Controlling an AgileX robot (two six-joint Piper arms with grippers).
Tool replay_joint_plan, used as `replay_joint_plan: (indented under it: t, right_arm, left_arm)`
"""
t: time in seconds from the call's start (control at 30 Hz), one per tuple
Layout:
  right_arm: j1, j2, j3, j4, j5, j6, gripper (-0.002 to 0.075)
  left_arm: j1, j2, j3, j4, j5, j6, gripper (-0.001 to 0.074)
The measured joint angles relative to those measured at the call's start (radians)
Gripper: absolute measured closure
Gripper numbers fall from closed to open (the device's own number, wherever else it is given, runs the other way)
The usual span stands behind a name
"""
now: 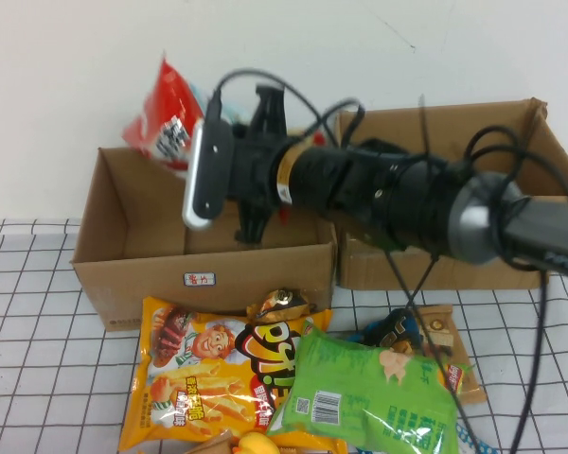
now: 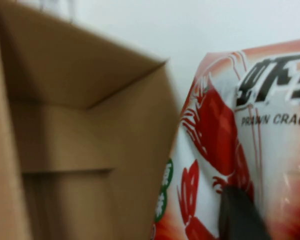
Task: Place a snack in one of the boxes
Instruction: Place the potato chip in the potato chip box
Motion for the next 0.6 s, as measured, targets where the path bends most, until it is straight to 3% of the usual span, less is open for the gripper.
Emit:
replay_joint_plan:
  t: [0.2,0.27,0.33,0.43,0.6]
  right_arm:
    - [-0.004,0.044,0.0,0.113,0.023,0.002,0.0263]
    - [-0.004,0.022,0.0,0.127,0.049,0.002,0.0215]
    - [0.003,-0.023,0.0,0.13,0.103,0.009,0.0213]
    - [0.021,-0.127,0.002,0.135,0.256,0.067,0.0309]
    - [0.063,-0.356,0.06,0.176,0.448,0.18,0.0641]
  left_arm:
    - [0.0,0.0,0.0,0.0,0.0,0.0,0.0738]
    - [0.0,0.0,0.0,0.0,0.0,0.0,0.0738]
    - [0.0,0.0,0.0,0.0,0.0,0.0,0.0738]
    - [0.0,0.0,0.0,0.0,0.0,0.0,0.0738]
    - [0.0,0.0,0.0,0.0,0.0,0.0,0.0738]
